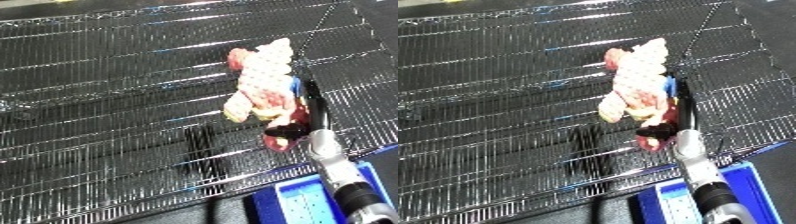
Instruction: Pick up the object and place it into the box
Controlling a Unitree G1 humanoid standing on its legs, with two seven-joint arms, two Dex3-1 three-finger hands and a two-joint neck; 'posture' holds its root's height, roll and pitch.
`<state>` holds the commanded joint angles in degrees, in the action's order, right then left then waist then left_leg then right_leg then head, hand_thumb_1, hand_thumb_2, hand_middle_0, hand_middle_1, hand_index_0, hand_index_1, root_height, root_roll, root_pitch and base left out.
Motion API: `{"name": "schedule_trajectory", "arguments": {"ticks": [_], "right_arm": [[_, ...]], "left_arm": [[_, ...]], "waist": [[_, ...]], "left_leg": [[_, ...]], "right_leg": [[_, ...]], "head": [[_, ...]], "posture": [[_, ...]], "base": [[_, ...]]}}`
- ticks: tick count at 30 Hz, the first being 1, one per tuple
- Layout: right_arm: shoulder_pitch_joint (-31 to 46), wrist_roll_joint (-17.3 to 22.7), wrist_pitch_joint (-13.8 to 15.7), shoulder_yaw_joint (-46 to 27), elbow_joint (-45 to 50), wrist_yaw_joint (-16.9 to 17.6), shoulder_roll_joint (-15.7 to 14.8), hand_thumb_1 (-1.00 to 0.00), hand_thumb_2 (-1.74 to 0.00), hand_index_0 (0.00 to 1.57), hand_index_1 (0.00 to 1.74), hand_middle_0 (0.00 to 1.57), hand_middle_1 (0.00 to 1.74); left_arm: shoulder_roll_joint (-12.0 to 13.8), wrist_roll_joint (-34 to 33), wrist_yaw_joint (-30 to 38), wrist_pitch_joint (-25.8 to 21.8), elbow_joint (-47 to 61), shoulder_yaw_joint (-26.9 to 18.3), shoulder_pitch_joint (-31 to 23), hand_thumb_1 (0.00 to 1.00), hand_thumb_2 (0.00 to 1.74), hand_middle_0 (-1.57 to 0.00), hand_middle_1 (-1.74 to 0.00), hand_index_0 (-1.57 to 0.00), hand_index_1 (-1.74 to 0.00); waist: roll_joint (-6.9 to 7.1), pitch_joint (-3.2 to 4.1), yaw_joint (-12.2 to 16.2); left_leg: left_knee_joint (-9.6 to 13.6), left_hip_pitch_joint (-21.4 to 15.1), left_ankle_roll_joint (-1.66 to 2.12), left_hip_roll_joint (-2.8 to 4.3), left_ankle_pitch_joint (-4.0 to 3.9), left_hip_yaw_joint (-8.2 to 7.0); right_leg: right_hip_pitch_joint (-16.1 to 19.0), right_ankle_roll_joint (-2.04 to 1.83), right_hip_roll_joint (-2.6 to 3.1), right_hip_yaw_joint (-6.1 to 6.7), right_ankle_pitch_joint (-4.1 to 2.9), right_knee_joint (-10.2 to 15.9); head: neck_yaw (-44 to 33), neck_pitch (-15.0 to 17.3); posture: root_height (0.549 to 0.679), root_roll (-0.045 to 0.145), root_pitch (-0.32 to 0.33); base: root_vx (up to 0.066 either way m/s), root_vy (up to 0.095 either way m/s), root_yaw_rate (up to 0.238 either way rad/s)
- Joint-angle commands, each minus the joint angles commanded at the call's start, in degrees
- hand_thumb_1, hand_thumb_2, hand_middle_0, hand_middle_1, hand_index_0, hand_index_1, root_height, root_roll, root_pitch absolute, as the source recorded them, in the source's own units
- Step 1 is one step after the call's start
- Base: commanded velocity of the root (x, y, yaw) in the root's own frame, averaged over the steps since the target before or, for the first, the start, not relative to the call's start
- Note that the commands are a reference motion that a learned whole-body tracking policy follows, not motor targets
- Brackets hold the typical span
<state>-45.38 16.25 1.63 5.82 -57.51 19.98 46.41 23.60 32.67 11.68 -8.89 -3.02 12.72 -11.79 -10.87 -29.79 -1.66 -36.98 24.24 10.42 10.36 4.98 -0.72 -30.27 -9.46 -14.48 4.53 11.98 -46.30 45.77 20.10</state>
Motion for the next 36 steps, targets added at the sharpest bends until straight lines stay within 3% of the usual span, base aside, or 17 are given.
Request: {"name": "schedule_trajectory", "arguments": {"ticks": [3,13,23,36], "right_arm": [[-0.52,1.4,-0.05,0.37,-3.08,-0.92,-0.16,0.0,0.0,0.0,0.0,0.0,0.0],[1.91,4.36,-0.54,0.05,-6.07,-4.04,-0.92,-0.5,-0.87,0.79,0.87,0.79,0.87],[2.39,4.37,-0.21,0.46,-5.52,-4.32,-2.52,-1.0,-1.74,1.57,1.74,1.57,1.74],[5.01,4.65,0.18,-0.03,-3.11,-4.45,-3.69,-1.0,-1.74,1.57,1.74,1.57,1.74]], "left_arm": [[-0.06,0.17,0.02,-0.01,-0.23,0.17,-0.06,1.0,1.74,-1.57,-1.74,-1.57,-1.74],[-0.24,-0.08,0.01,-0.17,-0.56,-0.75,-0.03,1.0,1.74,-1.57,-1.74,-1.57,-1.74],[-0.53,-0.21,0.57,-0.37,-1.16,-1.87,0.07,1.0,1.74,-1.57,-1.74,-1.57,-1.74],[-0.67,0.39,0.14,-0.57,-2.32,-2.73,0.06,1.0,1.74,-1.57,-1.74,-1.57,-1.74]], "waist": [[-0.05,0.0,-0.14],[0.85,0.0,-0.22],[1.68,0.0,0.13],[2.3,0.0,0.15]], "left_leg": [[0.33,0.28,0.06,0.03,-0.11,0.03],[0.7,0.34,0.23,0.75,-0.01,0.14],[0.92,-0.44,0.32,1.35,0.18,-0.15],[0.65,-1.02,0.45,1.43,0.07,0.12]], "right_leg": [[-0.1,-0.02,0.01,-0.11,-0.01,0.24],[0.43,-0.02,0.34,-0.56,0.15,0.69],[1.36,0.05,0.51,-0.72,0.09,1.38],[2.4,0.07,0.5,-1.01,-0.1,1.12]], "head": [[-0.26,-0.43],[-0.9,-0.57],[-1.38,0.21],[-0.2,0.85]], "posture": [[0.615,0.076,-0.062],[0.617,0.068,-0.054],[0.619,0.066,-0.06],[0.618,0.063,-0.082]], "base": [[0.01,-0.006,0.018],[0.006,-0.021,0.006],[-0.003,-0.005,-0.023],[-0.016,-0.006,0.017]]}}
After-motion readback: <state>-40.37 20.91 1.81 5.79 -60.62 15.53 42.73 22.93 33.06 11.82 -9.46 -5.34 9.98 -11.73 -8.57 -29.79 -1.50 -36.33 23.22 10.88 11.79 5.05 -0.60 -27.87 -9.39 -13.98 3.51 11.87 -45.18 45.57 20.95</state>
